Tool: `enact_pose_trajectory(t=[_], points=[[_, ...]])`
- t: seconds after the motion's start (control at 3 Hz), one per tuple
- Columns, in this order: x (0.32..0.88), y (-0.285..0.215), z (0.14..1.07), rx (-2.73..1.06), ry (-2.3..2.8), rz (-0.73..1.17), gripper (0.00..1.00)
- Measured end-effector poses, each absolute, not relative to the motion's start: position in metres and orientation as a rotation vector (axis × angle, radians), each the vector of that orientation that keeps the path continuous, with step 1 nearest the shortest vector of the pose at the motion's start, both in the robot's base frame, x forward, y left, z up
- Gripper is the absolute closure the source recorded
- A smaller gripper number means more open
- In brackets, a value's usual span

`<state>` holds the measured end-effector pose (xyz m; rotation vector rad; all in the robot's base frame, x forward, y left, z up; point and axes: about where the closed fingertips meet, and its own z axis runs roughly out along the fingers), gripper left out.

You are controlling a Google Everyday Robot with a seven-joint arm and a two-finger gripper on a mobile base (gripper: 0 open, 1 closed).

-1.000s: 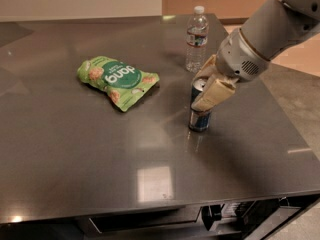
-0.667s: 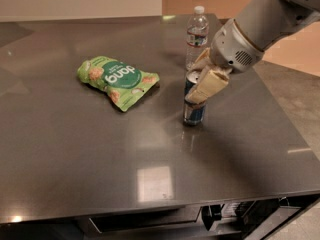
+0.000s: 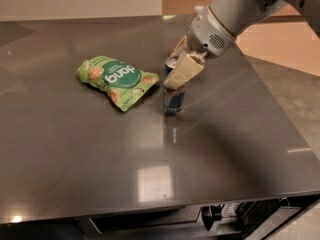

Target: Move redbull can near green rice chip bag

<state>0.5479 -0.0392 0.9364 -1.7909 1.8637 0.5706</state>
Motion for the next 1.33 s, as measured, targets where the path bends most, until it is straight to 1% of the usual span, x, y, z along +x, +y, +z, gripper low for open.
enact_pose_trajectory(t=[0.67, 1.0, 1.33], points=[[0.578, -0.007, 0.932, -1.805, 1.847, 0.586, 1.00], [0.587, 0.004, 0.929, -1.815, 1.845, 0.580, 0.83], [0.592, 0.011, 0.923, -1.821, 1.842, 0.598, 0.59]])
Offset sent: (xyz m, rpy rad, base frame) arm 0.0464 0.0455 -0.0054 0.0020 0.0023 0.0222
